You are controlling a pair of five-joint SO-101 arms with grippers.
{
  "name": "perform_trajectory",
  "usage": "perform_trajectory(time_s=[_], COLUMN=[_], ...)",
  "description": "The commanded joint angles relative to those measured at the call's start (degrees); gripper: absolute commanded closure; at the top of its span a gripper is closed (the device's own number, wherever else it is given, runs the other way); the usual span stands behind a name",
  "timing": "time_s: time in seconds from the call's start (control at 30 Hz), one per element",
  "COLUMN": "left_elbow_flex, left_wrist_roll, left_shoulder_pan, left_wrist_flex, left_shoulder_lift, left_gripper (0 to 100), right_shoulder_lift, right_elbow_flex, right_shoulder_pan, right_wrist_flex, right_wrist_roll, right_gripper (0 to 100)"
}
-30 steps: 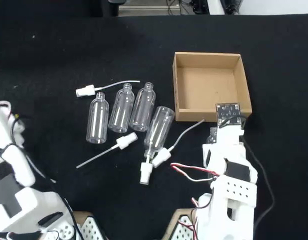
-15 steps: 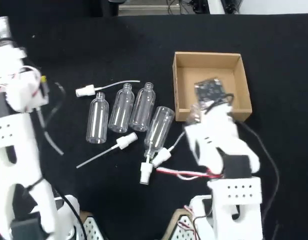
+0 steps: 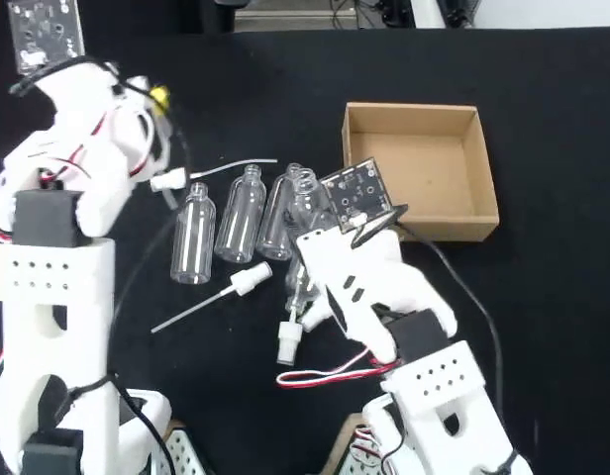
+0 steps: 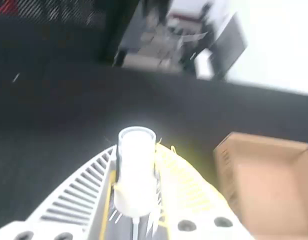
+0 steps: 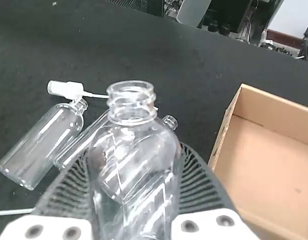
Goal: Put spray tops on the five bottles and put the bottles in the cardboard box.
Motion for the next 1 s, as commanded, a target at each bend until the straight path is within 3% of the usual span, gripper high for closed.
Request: perform_trajectory(time_s=[0.0, 0.2, 0.4, 0.77, 0.97], left_elbow_flex=[-4.1, -7.4, -5.7, -5.4, -5.4], left_wrist_roll=[2.1, -0.1, -0.1, 0.4, 0.4], left_shoulder_pan=[6.5, 13.8, 16.7, 17.8, 20.1], left_wrist_flex=[-8.0, -9.3, -9.2, -12.2, -12.1], left_shoulder_lift=[-1.9, -2.9, -2.8, -2.9, -3.9], left_gripper=[93, 93, 93, 93, 93], right_shoulder_lift=[-1.5, -1.5, -1.5, -1.6, -1.6], right_elbow_flex=[1.5, 5.1, 10.2, 12.1, 12.1], right_shoulder_pan=[-0.5, 3.2, 6.4, 6.1, 1.9], right_wrist_flex=[-4.2, -9.1, -15.0, -19.2, -19.1], right_wrist_roll=[-0.9, -0.8, -0.8, -1.2, -0.8], right_gripper=[98.8, 98.8, 98.8, 98.8, 98.8])
